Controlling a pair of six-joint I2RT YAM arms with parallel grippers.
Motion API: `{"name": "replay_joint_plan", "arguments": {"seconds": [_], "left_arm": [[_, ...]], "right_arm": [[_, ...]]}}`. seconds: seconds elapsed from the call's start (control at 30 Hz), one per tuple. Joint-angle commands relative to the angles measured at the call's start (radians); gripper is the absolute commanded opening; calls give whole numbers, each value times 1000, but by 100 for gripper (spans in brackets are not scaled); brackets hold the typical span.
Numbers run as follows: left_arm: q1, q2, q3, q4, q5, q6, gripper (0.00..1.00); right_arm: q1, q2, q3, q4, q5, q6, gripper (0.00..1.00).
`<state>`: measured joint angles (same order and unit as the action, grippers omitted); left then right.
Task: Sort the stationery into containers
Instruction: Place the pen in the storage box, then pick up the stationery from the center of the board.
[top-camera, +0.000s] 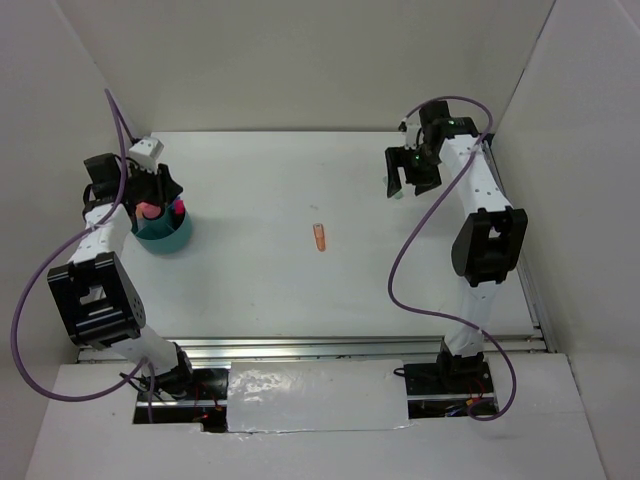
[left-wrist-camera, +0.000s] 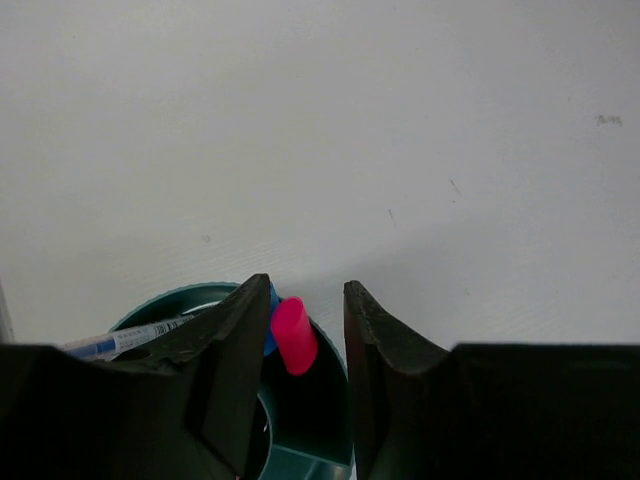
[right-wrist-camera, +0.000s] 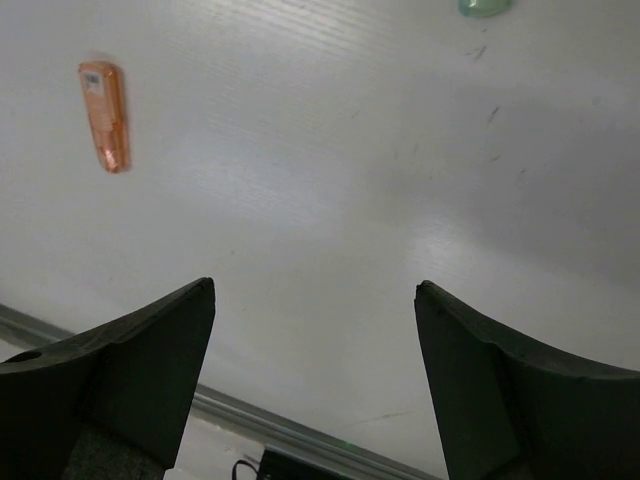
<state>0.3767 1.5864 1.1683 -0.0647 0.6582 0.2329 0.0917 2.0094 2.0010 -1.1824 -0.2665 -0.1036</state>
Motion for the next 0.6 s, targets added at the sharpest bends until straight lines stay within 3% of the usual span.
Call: {"name": "replay_joint_plan", "arguments": {"seconds": [0.0, 0.3, 0.43, 0.57], "left_arm": [[11, -40, 13, -1, 23, -4, 48], [-53, -147, 62, -13, 40, -49, 55], [-114, -193, 82, -30, 27, -50, 60], [-180, -224, 80, -46, 6, -43, 70]], "right_arm": [[-33, 22, 5, 114, 88, -7, 85], [-46, 162, 71, 288, 245, -106, 72], [-38, 294, 183, 303, 248, -145, 73], [-23, 360, 239, 340, 216, -183, 81]]}}
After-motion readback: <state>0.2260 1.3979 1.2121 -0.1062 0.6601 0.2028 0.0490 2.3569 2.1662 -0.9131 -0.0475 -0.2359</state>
